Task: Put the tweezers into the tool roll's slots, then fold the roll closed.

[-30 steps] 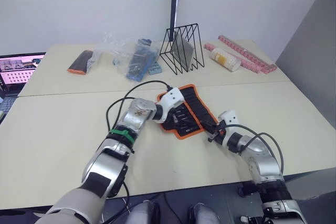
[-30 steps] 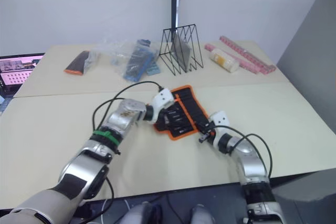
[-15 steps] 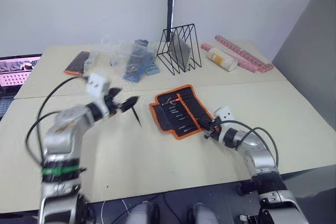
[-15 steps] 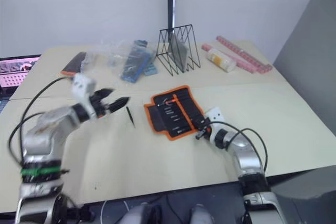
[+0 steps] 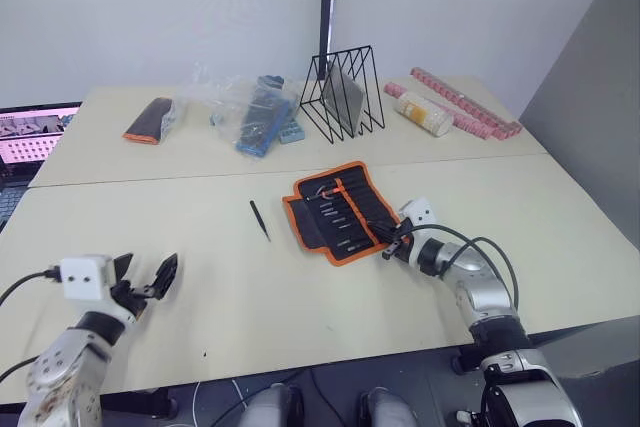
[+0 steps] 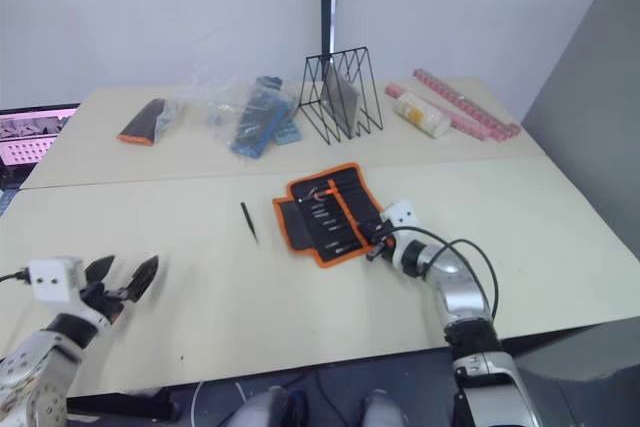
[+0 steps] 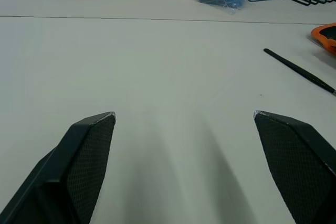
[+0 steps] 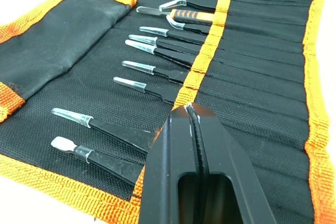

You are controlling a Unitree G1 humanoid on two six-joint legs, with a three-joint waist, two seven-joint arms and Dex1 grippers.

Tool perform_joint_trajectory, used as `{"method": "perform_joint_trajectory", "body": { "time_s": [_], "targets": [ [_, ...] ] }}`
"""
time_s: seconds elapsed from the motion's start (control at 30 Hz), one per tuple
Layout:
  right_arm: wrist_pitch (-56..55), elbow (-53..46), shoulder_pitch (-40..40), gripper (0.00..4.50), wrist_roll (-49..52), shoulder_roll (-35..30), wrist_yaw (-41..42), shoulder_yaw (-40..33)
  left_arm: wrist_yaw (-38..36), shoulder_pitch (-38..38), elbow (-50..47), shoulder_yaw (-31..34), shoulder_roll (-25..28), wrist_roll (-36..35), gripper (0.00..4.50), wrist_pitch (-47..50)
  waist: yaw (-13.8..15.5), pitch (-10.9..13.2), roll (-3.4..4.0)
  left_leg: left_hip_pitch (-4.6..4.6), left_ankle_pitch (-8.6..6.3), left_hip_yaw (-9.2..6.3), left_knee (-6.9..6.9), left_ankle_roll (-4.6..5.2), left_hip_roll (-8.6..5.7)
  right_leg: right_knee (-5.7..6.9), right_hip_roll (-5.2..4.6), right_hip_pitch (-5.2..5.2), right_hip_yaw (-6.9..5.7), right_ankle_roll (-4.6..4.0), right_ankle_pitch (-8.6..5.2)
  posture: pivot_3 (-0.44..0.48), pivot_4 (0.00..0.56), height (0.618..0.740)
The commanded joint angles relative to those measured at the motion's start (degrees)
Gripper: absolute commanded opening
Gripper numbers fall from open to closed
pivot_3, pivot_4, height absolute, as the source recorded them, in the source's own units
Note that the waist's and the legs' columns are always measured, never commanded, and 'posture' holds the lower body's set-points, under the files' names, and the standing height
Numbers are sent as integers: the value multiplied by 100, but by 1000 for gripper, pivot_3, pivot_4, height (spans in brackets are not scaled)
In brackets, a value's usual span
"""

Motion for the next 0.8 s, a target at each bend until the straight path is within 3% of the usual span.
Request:
{"method": "perform_joint_trajectory", "body": {
  "time_s": [0.03, 0.5, 0.8],
  "targets": [
    [65, 202, 75, 0, -144, 142, 175, 334, -126, 366, -74, 40, 32, 19, 4485, -548, -1, 0, 0, 0, 0, 0, -2, 0, 2, 1, 0, -3, -1, -2, -1, 0, 150, 704],
    [86, 181, 101, 0, -139, 134, 261, 307, -167, 474, 75, -86, 326, -327, 4485, -709, 12, 0, 0, 0, -6, 0, -12, 9, 7, -1, 1, -7, -4, -5, -5, 0, 150, 704],
    [126, 32, 170, 0, -117, 80, 219, 270, 602, -655, -581, -1043, 548, -615, 4485, 783, 38, -2, -2, 0, 7, 1, -11, -11, -1, 1, 4, -3, -8, -3, -2, 0, 150, 704]
  ]
}}
